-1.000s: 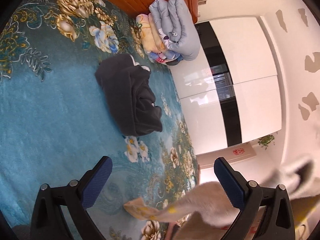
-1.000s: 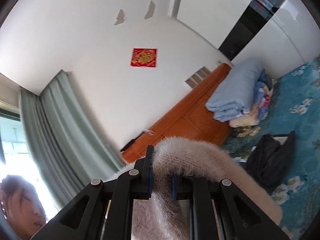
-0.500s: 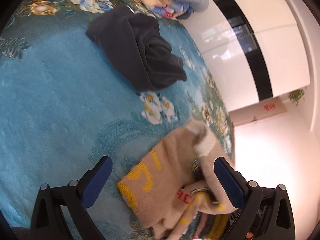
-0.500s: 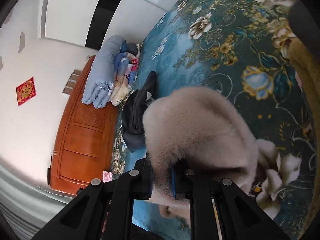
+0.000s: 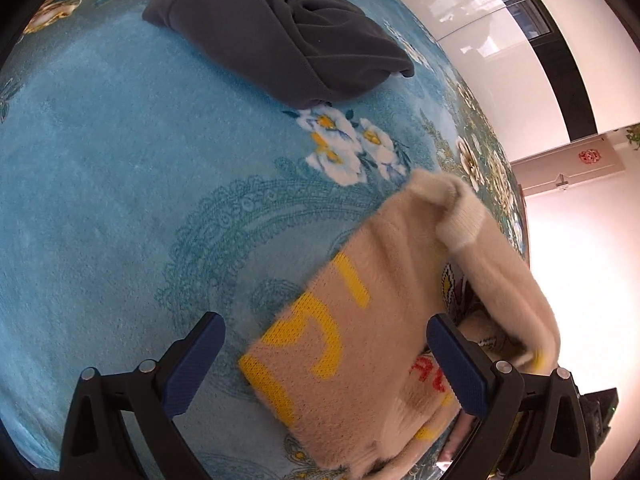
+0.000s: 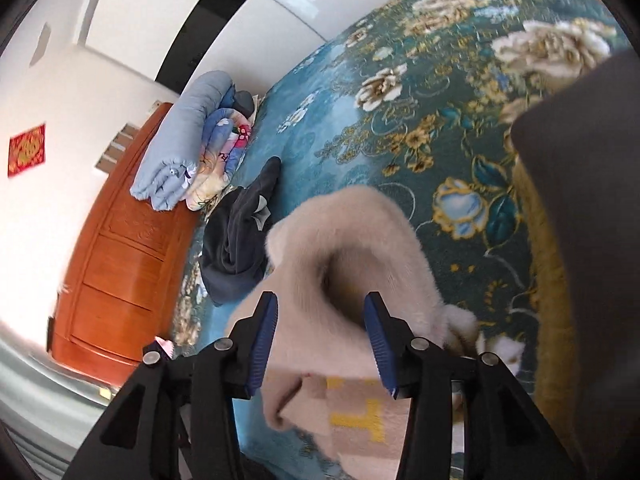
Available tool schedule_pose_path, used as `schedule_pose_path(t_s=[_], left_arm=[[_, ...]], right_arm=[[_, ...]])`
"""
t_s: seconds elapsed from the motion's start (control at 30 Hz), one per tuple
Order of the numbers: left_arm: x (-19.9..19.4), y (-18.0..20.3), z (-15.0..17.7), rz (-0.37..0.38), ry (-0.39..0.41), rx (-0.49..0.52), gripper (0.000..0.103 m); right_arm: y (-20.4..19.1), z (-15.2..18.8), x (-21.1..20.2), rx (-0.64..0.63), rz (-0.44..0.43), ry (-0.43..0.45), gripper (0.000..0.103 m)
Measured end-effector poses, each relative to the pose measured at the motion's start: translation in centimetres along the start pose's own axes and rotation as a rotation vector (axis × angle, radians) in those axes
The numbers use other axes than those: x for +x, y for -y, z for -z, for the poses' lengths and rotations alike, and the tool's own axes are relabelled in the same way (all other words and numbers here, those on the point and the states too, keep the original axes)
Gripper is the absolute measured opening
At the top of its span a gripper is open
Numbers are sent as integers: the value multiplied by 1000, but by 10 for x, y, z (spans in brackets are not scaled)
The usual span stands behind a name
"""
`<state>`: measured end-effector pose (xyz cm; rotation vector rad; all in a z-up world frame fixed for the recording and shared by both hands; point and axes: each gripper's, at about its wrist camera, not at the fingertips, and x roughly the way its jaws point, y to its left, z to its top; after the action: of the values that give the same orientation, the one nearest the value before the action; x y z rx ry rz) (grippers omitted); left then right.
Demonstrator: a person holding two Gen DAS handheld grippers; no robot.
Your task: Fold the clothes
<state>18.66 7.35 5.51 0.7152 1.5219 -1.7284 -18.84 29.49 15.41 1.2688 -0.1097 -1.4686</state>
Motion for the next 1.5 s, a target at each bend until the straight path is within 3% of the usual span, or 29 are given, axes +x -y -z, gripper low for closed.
schedule_pose_path(t_s=[0.07,0.13,0.2,0.27,0.4,0.53,0.67,0.7,0.73,0.77,0.8,0.87,0.93,1.07,1.27,1.4,1.5], left_arm=[[0,1,1,1,-4,6,102],[1,3,2,-1,-10,16,102],[3,5,2,-5,-18,22,102],[4,5,2,-7,-22,19,102],[3,4,3,-18,-15,24,102],[3,1,1,-22,-7,18,102],[6,-2,-2,-26,-5,12,102],[7,-1,-3,-29,-6,17,102],[9,0,-3,-32,-7,22,102],[11,0,-4,-37,-9,28,102],[13,1,-4,-43,-13,33,102],[20,4,-6,-58,-22,45,102],[27,6,-7,-72,-32,57,102],[41,15,-7,-91,-46,111,102],[58,41,-2,-146,-47,260,102],[70,47,-3,-173,-56,317,102],[73,40,-9,-141,-56,269,100]], right_arm=[[-15,1,-12,-69,76,15,47],[-42,6,-17,-216,140,24,53],[-74,12,-4,-376,176,3,65],[-102,19,16,-523,202,-24,69],[-140,28,81,-742,299,-87,69],[-163,39,146,-1001,506,-134,69],[-154,44,197,-1185,710,-223,67],[-147,44,206,-1204,752,-249,58],[-139,43,210,-1211,789,-270,50],[-131,40,211,-1199,815,-279,32],[-125,34,206,-1147,808,-276,20],[-113,19,186,-1013,781,-230,13],[-104,0,155,-851,741,-150,12],[-77,-16,94,-648,722,-7,11],[-35,-23,21,-459,815,134,10],[-13,-21,-1,-384,833,151,10],[-11,-15,-4,-382,826,138,10]])
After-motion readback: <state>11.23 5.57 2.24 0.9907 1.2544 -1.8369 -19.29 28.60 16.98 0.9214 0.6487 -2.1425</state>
